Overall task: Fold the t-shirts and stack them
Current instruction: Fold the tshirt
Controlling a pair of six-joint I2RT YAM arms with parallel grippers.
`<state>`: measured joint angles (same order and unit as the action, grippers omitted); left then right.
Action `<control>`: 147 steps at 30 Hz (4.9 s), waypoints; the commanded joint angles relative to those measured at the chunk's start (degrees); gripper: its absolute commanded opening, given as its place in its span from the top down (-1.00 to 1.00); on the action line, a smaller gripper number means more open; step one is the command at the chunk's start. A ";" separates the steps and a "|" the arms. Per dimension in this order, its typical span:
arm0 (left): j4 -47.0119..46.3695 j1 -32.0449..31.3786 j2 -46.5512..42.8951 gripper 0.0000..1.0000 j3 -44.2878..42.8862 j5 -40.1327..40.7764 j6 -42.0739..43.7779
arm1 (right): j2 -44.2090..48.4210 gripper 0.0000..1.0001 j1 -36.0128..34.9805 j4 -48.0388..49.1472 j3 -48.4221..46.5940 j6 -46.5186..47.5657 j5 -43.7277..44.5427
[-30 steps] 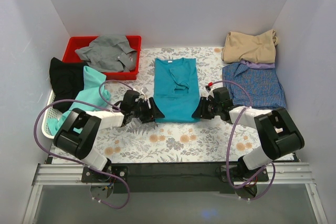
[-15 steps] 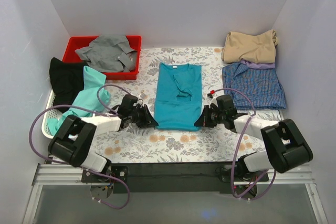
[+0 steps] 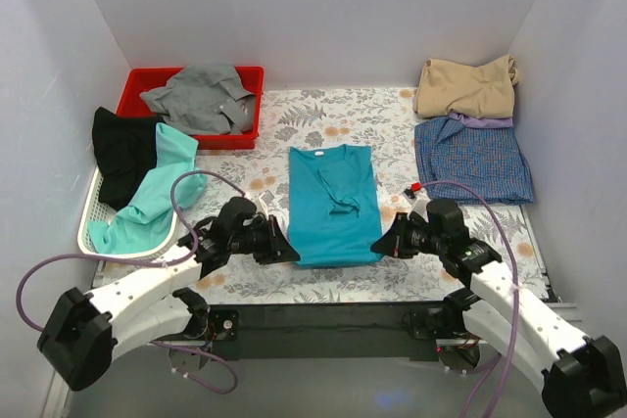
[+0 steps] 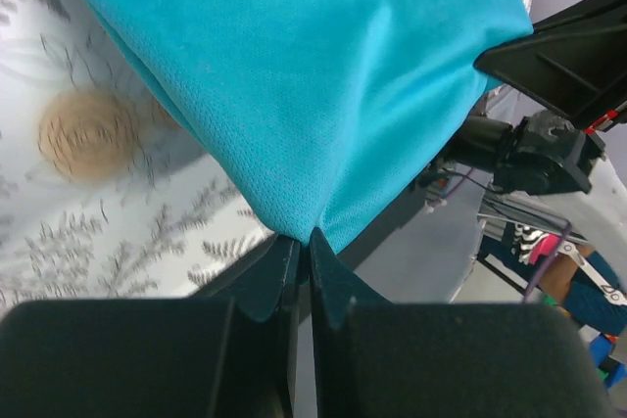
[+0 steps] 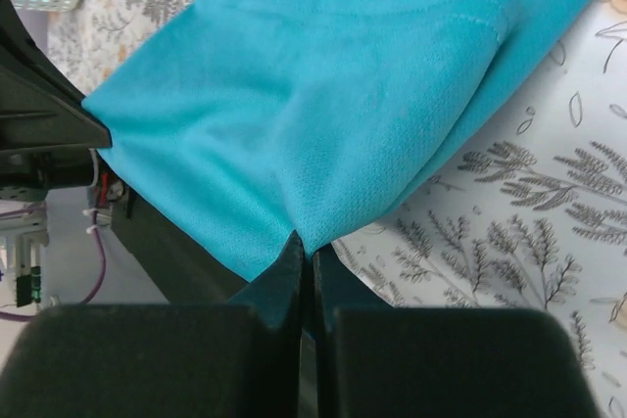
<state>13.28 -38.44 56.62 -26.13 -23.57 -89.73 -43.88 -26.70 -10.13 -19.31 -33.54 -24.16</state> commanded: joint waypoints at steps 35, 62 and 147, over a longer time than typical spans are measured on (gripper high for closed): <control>9.05 12.06 38.46 0.99 -42.93 13.21 12.21 | -49.18 0.95 6.57 -6.22 -48.44 17.98 -0.88; 7.12 23.32 51.14 -0.35 -59.75 12.87 17.57 | -67.23 -0.49 16.24 -2.17 -70.79 26.07 -3.42; -0.62 22.00 39.44 -0.39 -32.32 10.04 14.32 | -81.35 -0.59 13.07 -4.01 -74.63 31.35 -11.16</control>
<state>13.69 -16.62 98.19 -59.53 -15.14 -74.43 -121.73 -15.73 -14.85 -89.86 -3.16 -29.93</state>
